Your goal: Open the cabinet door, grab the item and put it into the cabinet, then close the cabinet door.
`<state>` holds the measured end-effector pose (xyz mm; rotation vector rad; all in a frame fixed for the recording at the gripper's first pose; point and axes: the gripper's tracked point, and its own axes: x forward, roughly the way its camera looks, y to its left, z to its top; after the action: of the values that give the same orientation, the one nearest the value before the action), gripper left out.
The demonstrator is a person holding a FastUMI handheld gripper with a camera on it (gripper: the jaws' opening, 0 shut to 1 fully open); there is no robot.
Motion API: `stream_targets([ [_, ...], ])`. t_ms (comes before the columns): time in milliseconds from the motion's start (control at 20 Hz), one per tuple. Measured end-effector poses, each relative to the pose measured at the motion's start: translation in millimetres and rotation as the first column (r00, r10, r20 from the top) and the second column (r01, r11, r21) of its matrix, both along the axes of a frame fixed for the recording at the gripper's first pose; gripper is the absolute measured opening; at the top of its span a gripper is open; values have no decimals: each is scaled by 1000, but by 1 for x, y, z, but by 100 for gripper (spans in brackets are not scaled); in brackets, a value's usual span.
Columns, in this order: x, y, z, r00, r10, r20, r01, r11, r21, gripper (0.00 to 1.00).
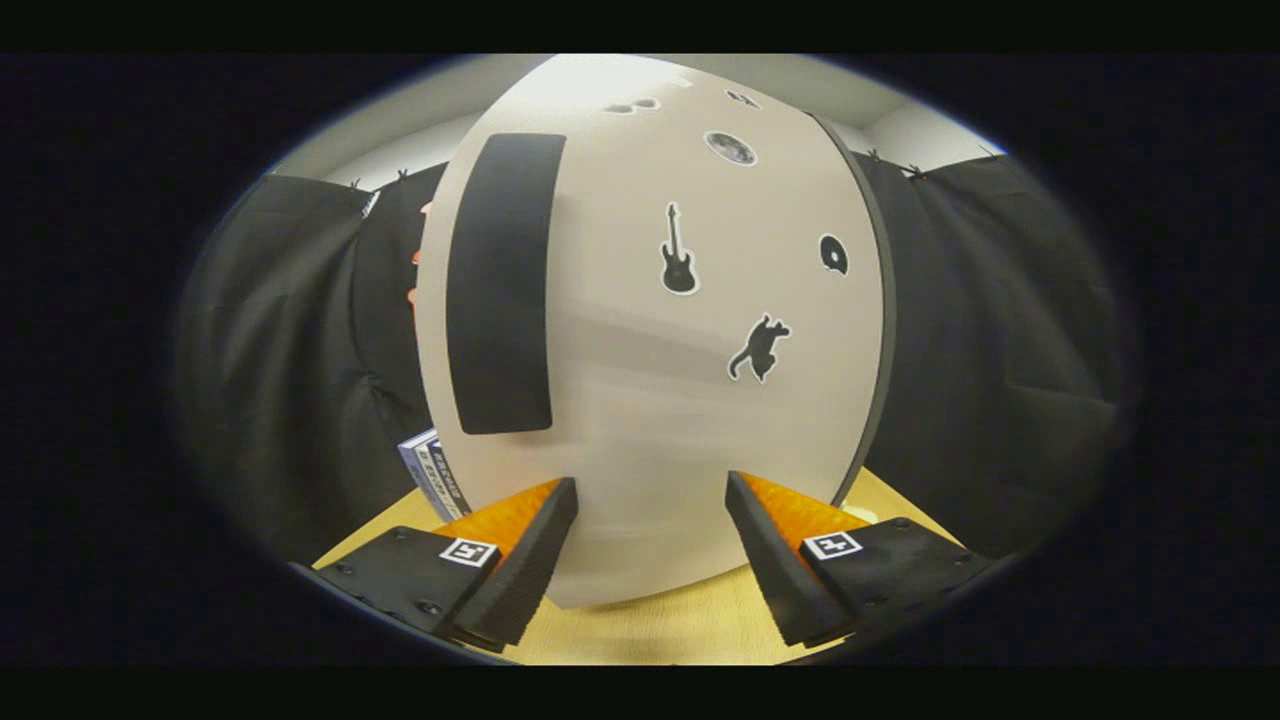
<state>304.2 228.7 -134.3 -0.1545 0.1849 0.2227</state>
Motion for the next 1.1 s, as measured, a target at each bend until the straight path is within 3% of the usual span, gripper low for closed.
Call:
stream_targets([
  [550, 27, -9, -35, 992, -126, -31, 128, 989, 77, 94],
  [1100, 51, -5, -41, 999, -32, -34, 34, 998, 50, 96],
])
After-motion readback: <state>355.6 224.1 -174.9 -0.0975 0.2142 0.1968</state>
